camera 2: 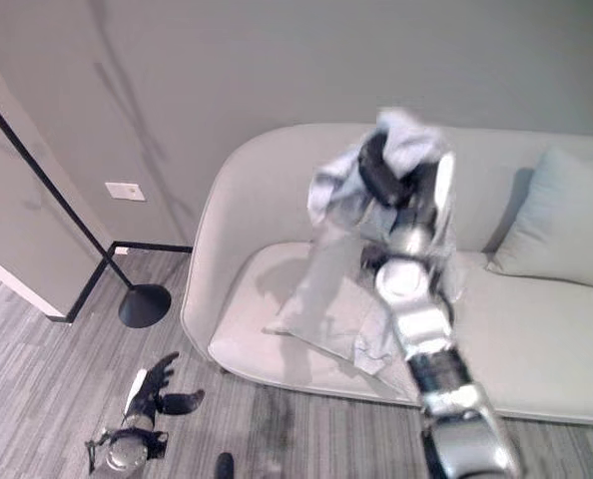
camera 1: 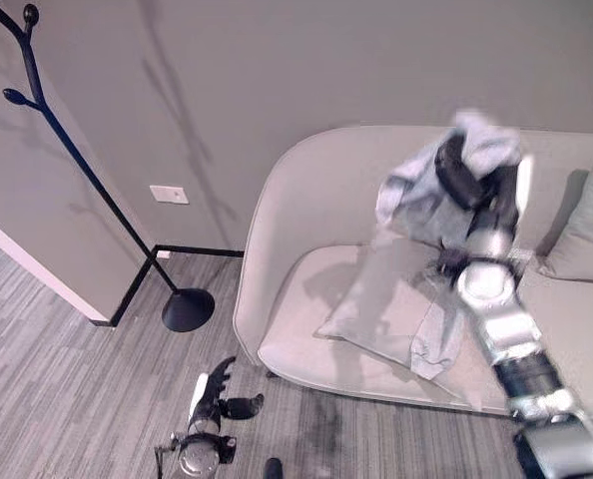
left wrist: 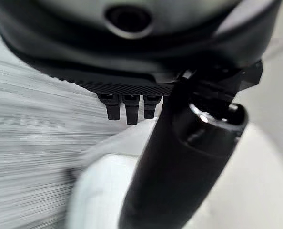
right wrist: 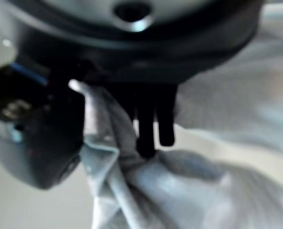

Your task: Hang the clothes on the sofa on the clothes rack.

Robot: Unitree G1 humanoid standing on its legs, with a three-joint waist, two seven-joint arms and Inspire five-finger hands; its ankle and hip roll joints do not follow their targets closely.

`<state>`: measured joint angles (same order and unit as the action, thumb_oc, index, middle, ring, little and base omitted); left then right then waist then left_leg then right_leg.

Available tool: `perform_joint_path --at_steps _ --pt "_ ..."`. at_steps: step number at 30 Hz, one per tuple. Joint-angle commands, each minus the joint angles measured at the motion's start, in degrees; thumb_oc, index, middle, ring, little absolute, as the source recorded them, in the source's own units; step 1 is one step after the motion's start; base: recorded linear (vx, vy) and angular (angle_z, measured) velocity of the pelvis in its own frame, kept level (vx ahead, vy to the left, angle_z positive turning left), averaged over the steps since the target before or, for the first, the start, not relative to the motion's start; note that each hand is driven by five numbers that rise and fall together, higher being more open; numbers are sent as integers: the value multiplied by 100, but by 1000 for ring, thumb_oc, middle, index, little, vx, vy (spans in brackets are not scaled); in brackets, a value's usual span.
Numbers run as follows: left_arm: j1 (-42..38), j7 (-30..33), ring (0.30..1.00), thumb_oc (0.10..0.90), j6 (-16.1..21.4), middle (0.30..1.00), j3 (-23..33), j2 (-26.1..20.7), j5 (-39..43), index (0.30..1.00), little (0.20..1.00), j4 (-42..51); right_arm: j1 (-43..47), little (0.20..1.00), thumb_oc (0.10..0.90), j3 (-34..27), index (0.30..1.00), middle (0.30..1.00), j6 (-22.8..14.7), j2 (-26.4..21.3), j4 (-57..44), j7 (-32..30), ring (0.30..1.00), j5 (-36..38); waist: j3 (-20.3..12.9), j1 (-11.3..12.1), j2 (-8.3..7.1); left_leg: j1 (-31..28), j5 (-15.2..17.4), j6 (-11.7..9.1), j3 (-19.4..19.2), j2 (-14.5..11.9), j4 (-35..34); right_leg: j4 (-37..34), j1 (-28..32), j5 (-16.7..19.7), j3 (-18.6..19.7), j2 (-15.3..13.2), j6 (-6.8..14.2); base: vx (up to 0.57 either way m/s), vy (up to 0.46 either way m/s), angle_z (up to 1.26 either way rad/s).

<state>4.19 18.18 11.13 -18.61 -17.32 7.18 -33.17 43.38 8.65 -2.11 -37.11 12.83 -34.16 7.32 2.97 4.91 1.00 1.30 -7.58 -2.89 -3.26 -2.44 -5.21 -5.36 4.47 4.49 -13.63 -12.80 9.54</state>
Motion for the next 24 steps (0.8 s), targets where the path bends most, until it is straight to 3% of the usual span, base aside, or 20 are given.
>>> perform_joint_path --at_steps 1,4,7,10,13,17,18,19,20,24 --pt "-213 9 900 800 414 900 -25 -406 192 900 900 13 1596 300 400 349 300 300 -481 -494 -274 -222 300 -652 -418 182 -307 -29 541 -262 84 -487 21 58 70 -132 -35 -301 157 8 -43 -3" --pt "-293 94 900 800 423 900 51 -453 246 900 900 275 2276 300 400 614 300 300 -462 -644 -47 -232 300 -541 -456 154 -331 -51 541 -278 93 -518 21 55 88 -156 -22 -252 133 1 -33 0" --pt "-668 564 900 800 640 900 202 -540 160 900 900 737 3299 300 400 1140 300 300 -667 -502 265 -215 300 -15 -529 64 -392 -64 524 -324 89 -561 21 51 66 -180 47 -179 88 9 -42 0" --pt "-1172 1023 900 800 920 900 173 -529 81 900 900 1057 3584 300 400 1345 300 300 -930 -308 51 -204 300 404 -592 -40 -427 -83 528 -357 55 -595 21 48 41 -188 100 -145 68 3 -45 -4" --pt "-1508 987 900 800 1051 900 21 -519 291 900 900 1774 3647 300 400 1460 300 300 -1074 -74 -135 -131 300 749 -639 -110 -418 -127 549 -366 26 -620 21 49 47 -196 142 -115 47 7 -37 -8" --pt "-2008 68 900 800 1164 900 -712 -185 1691 900 900 2849 3789 300 400 1567 300 300 -1195 622 -257 -37 300 1239 -666 -217 -400 -170 575 -353 15 -636 21 53 55 -201 216 -79 11 -15 -26 -8" --pt "-2049 -819 900 800 979 900 -1373 -37 2995 900 900 3358 3763 300 400 1606 300 300 -1169 1003 -277 80 300 1414 -644 -275 -384 -182 583 -326 17 -637 21 60 40 -199 276 -59 -3 -18 -20 -9" --pt "-2042 -995 900 800 899 900 -1539 -46 3264 900 900 3443 3785 300 400 1632 300 300 -1166 1078 -233 98 300 1468 -636 -283 -386 -189 588 -320 7 -639 21 57 41 -198 289 -57 -3 -39 -24 -11" --pt "-2017 -1539 900 800 584 900 -2135 -71 4032 900 900 3602 3796 300 400 1769 300 300 -1160 1401 -160 235 300 1678 -581 -323 -367 -214 586 -300 -14 -642 21 71 37 -198 351 -38 -9 -25 -9 -9" --pt "-2117 -1731 900 800 412 900 -2532 -106 4161 900 900 3498 3782 300 400 1838 300 300 -1179 1591 -157 346 300 1828 -564 -363 -353 -244 593 -294 -39 -646 21 75 44 -204 400 -24 -14 -7 -6 -10"
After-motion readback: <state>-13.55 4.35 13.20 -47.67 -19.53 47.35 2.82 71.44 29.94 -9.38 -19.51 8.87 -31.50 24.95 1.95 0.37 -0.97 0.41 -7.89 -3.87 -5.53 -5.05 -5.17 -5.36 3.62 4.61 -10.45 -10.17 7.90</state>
